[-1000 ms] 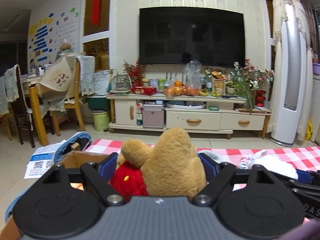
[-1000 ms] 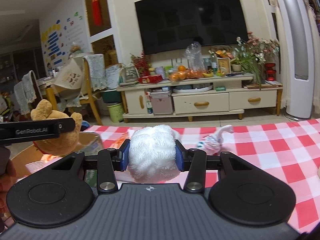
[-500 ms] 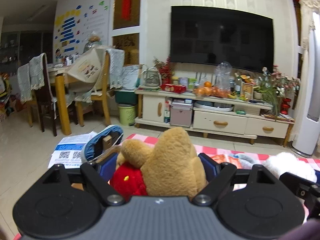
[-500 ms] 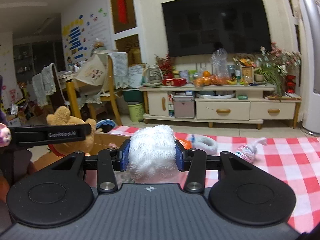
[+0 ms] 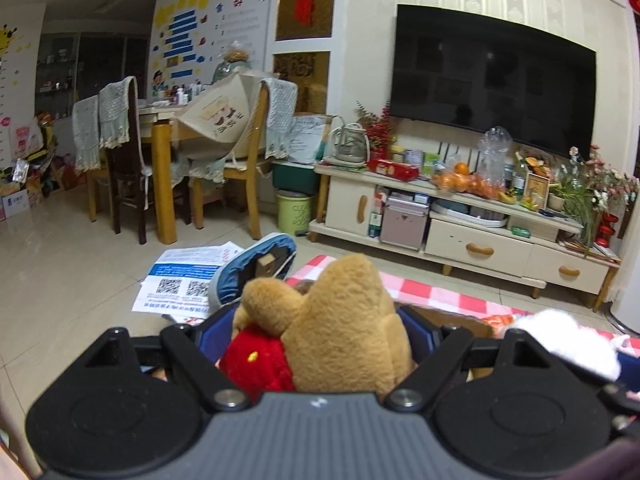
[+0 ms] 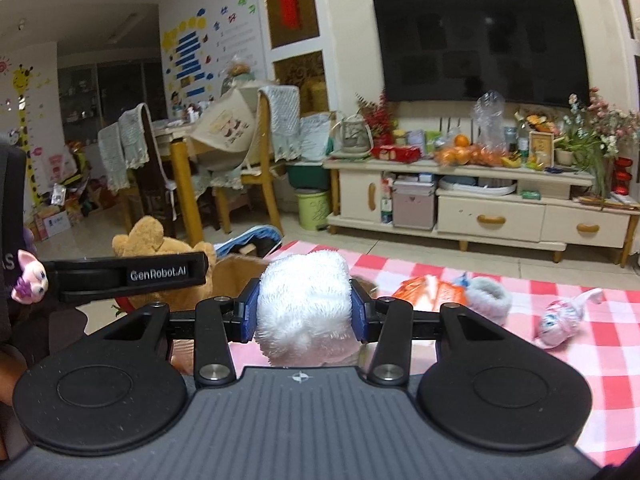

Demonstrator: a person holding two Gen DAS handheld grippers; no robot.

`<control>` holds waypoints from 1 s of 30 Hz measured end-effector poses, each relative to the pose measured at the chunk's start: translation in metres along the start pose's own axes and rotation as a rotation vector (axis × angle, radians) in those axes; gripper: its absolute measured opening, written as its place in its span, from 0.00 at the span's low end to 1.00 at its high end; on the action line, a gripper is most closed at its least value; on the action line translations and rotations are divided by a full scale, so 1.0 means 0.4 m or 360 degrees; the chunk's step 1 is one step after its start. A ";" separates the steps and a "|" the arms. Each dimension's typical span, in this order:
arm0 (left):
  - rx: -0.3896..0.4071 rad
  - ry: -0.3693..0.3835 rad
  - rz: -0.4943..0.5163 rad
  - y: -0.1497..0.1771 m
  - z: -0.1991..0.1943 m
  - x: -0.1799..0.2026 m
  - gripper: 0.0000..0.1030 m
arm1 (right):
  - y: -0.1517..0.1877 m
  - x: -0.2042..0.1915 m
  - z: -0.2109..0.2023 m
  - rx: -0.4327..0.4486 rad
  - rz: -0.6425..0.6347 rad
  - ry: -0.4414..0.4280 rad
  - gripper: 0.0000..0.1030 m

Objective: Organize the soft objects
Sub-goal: 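Carry the fluffy roll and bear over the box and open both grippers, then move the right gripper to the grey fuzzy ring while the left approaches the floral bunny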

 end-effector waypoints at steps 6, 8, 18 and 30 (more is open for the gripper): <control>-0.0028 -0.0035 -0.0042 0.005 0.006 -0.047 0.83 | 0.019 -0.033 0.026 -0.0051 -0.0041 -0.0034 0.54; -0.0043 -0.0038 -0.0050 0.007 0.009 -0.056 0.84 | 0.025 -0.046 0.035 -0.0069 -0.0055 -0.0042 0.54; -0.0047 -0.0046 -0.0019 0.006 0.009 -0.058 0.96 | 0.035 -0.019 0.029 -0.0065 -0.0119 0.0020 0.96; -0.0018 0.0029 0.0037 -0.003 -0.006 -0.001 0.97 | 0.018 0.097 -0.044 0.0042 -0.0022 0.0161 0.98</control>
Point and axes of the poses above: each gripper's, at about its wrist camera, not at the fingertips, and z roughly the way its jaws point, x to its right, y to its underside, the point moved 8 cm from there along z, roughly the way its jaws point, and after that the axes turned 10 degrees about y, right-handed, at the moved point
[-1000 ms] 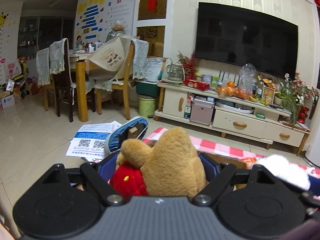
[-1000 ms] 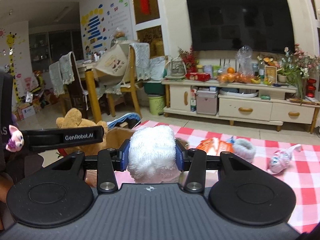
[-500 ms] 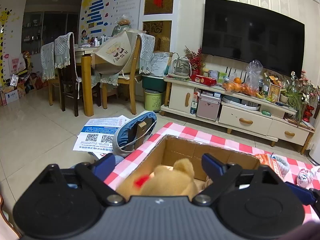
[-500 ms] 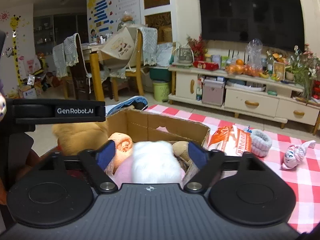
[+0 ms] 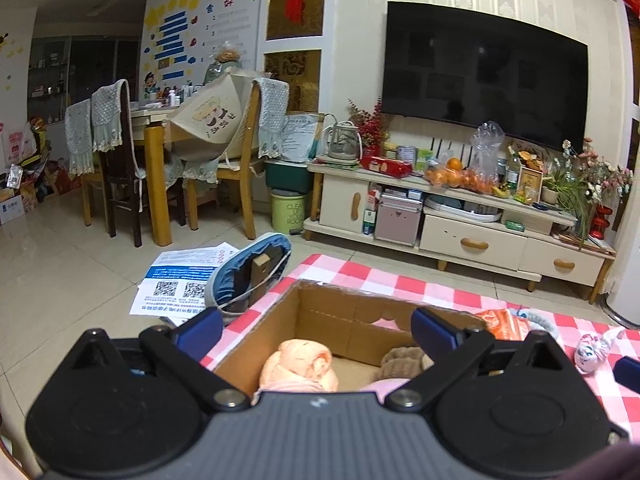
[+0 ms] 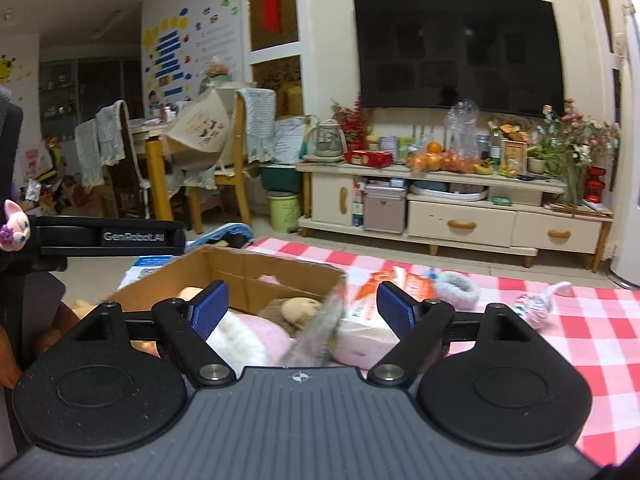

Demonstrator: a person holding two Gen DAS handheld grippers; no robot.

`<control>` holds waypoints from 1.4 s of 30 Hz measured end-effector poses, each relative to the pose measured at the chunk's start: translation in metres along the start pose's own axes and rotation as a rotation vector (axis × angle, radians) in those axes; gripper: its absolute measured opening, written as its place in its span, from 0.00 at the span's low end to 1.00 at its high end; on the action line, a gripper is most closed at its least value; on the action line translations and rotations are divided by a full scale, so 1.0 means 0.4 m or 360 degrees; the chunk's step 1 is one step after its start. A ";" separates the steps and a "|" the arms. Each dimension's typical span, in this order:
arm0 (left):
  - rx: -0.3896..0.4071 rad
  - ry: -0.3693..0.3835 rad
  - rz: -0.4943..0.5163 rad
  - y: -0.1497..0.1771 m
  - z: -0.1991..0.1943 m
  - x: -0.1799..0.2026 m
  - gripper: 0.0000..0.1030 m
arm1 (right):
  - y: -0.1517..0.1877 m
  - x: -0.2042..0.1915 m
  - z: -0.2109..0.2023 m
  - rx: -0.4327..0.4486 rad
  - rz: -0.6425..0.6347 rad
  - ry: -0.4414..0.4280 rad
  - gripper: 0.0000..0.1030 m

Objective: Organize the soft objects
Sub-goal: 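Move the right gripper to the grey fuzzy ring while the left approaches the floral bunny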

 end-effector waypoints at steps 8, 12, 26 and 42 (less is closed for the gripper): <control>-0.0013 0.0038 0.0050 0.004 0.006 0.054 0.98 | 0.035 0.084 0.002 -0.0046 0.0094 0.0117 0.99; -0.0020 0.0050 0.0066 0.006 0.011 0.080 0.98 | 0.051 0.109 0.006 -0.0061 0.0138 0.0135 1.00; -0.0060 0.0108 0.0171 0.027 0.024 0.185 0.99 | 0.078 0.160 0.008 -0.0070 0.0246 0.0198 1.00; -0.0088 0.0197 0.0289 0.056 0.039 0.301 0.99 | 0.118 0.200 0.033 -0.0131 0.0372 0.0291 1.00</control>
Point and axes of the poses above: each gripper's, at about its wrist camera, not at the fingertips, and z roughly the way its jaws point, x to its right, y to its underside, the point moved 8 cm from there along z, roughly the way its jaws point, and after that the axes turned 10 degrees about y, right-handed, at the moved point
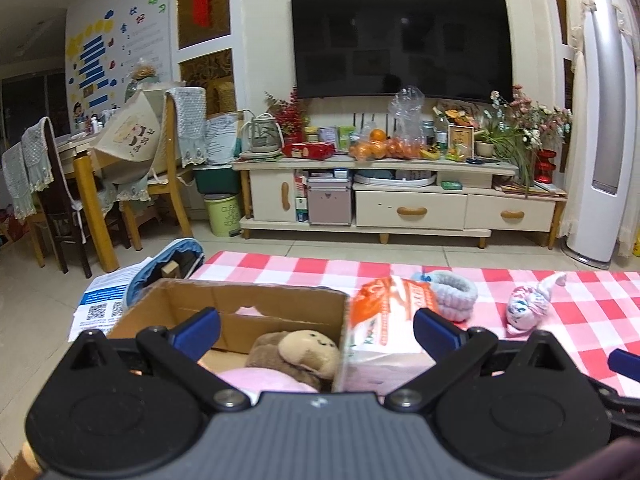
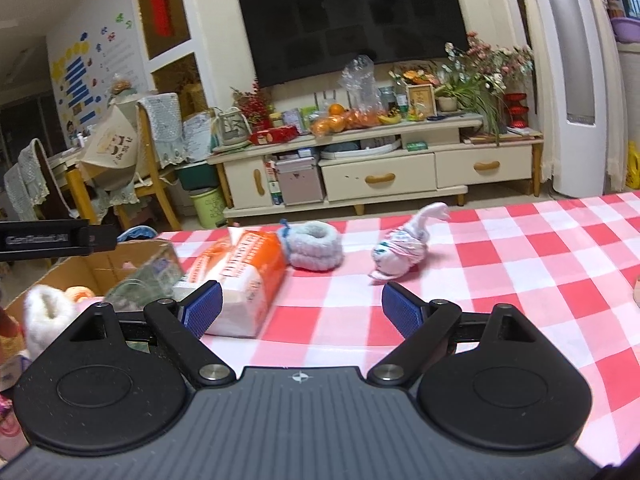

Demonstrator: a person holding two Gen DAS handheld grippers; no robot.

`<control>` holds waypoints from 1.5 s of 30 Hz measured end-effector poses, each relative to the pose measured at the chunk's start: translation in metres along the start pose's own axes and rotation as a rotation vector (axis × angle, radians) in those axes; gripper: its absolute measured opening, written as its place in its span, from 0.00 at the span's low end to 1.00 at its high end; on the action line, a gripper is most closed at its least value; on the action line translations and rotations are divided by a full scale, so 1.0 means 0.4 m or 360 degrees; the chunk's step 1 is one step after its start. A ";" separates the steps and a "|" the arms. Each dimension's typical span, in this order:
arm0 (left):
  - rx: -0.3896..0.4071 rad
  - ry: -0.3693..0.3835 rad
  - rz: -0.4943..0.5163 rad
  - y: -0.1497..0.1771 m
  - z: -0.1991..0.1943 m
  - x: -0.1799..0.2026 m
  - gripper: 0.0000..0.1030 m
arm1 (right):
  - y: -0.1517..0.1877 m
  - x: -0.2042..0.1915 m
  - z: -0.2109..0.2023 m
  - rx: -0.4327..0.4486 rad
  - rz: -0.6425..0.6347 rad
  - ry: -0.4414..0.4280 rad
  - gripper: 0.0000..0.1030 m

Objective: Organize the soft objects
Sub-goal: 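Move the right gripper to the grey fuzzy ring while the left approaches the floral bunny, then close the right gripper on the grey fuzzy ring while the left grips the floral-wrapped bunny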

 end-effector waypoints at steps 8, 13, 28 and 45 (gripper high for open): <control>-0.0012 0.0120 0.0023 0.012 0.003 0.058 0.99 | 0.007 0.074 0.057 -0.0052 0.0077 0.0119 1.00; -0.0042 0.0184 0.0036 0.029 0.005 0.088 0.99 | 0.007 0.111 0.110 -0.0080 0.0139 0.0175 1.00; -0.0149 0.0278 0.0133 0.077 -0.006 0.128 0.99 | -0.098 -0.045 0.328 -0.0018 -0.0020 -0.0217 1.00; -0.0263 0.0341 0.0072 0.108 0.023 0.140 0.99 | -0.045 -0.126 0.523 -0.0222 -0.0366 -0.0327 0.56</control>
Point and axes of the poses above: each gripper's, at about its wrist camera, not at the fingertips, and z roughly the way its jaws point, x to its right, y to its underside, the point moved 8 cm from there along z, roughly the way its jaws point, and after that the axes turned 10 degrees about y, right-handed, at the moved point
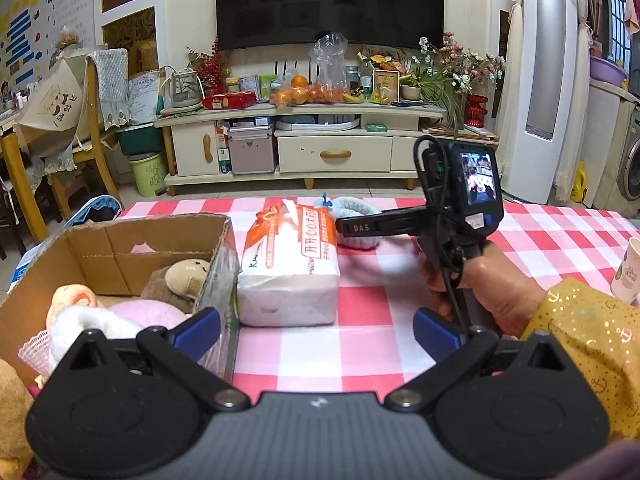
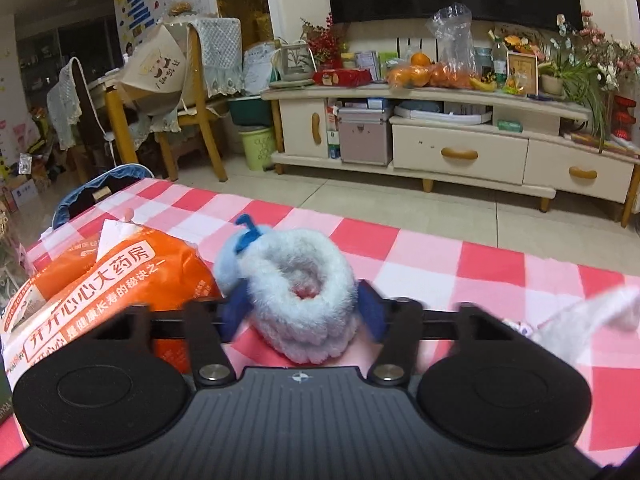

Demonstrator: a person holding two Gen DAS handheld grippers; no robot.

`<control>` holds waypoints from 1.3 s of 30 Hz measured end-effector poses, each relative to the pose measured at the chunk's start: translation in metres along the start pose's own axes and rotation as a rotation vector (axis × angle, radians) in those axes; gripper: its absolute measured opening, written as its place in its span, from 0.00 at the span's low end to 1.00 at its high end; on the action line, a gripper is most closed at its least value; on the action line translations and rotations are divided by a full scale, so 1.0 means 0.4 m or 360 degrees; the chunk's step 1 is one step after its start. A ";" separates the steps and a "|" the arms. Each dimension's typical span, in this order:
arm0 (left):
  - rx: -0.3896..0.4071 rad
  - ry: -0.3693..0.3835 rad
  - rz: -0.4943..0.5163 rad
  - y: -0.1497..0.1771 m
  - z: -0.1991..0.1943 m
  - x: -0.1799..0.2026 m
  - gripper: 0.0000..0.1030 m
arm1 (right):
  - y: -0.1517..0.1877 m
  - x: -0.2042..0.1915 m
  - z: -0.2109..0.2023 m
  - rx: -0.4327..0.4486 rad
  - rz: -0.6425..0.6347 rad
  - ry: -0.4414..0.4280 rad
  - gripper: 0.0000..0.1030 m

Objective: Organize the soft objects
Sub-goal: 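Close the right gripper on the grey fuzzy ring while the left grips the floral-wrapped bunny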

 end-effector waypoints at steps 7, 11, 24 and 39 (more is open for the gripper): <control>0.0020 -0.0005 0.0018 0.000 -0.002 0.016 0.99 | 0.040 0.009 -0.066 -0.0005 0.0007 0.0034 0.35; 0.0054 0.0015 -0.0008 -0.010 -0.006 0.022 0.99 | 0.097 0.033 -0.148 -0.0002 0.0012 0.0042 0.35; 0.0170 0.0134 -0.0007 -0.029 0.034 0.119 0.99 | 0.295 0.288 -0.449 -0.0041 0.0242 0.0414 0.35; 0.0162 0.0187 0.0132 -0.033 0.232 0.280 0.99 | 0.320 0.459 -0.448 -0.0008 0.0507 0.0612 0.94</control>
Point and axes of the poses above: each gripper's, at about its wrist camera, not at the fingertips, and z roughly the way its jaws point, x to its right, y to its underside, the point moved 8 cm from there along z, roughly the way its jaws point, and after that the axes turned 10 degrees about y, right-handed, at the moved point
